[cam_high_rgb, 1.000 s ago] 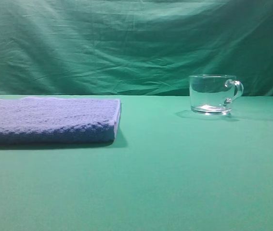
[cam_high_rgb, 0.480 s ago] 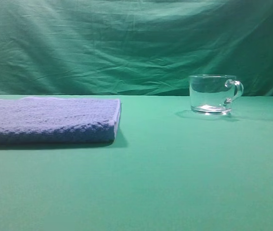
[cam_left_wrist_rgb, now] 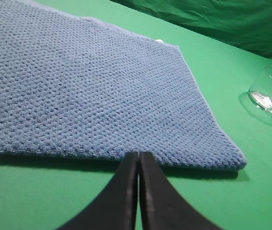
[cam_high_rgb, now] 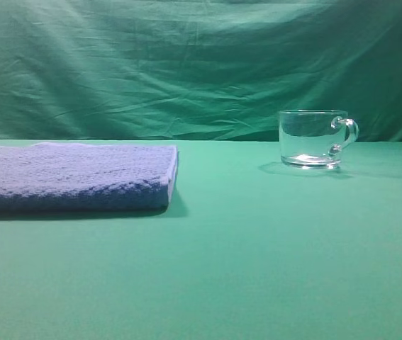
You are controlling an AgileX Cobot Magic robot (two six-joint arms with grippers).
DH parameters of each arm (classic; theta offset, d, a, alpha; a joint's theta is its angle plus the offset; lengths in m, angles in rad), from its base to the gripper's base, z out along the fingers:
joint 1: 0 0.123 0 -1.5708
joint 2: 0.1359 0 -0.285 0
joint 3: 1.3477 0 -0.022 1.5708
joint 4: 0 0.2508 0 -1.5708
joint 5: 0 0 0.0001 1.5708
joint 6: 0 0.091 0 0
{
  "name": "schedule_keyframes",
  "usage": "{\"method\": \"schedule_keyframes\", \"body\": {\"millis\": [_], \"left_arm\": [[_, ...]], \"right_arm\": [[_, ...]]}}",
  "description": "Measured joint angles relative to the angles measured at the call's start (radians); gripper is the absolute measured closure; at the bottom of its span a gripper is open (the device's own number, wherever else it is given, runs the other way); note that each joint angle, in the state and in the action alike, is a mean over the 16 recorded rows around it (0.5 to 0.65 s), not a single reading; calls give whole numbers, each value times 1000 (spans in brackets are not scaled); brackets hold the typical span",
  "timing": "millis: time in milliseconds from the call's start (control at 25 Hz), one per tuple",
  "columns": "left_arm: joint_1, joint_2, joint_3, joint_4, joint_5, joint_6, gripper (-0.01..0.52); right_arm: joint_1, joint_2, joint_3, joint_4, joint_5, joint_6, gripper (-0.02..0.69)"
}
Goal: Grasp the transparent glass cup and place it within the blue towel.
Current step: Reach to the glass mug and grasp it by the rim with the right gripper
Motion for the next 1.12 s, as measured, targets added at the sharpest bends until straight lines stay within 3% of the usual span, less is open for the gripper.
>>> {"method": "schedule_keyframes", "body": {"millis": [400,1120], "left_arm": [[0,0,0,0,0,0,514],[0,0,0,0,0,0,514]], "right_arm": [[87,184,-158,71,-14,-10,665],[133,988,-618,73,206,-171,665]]}}
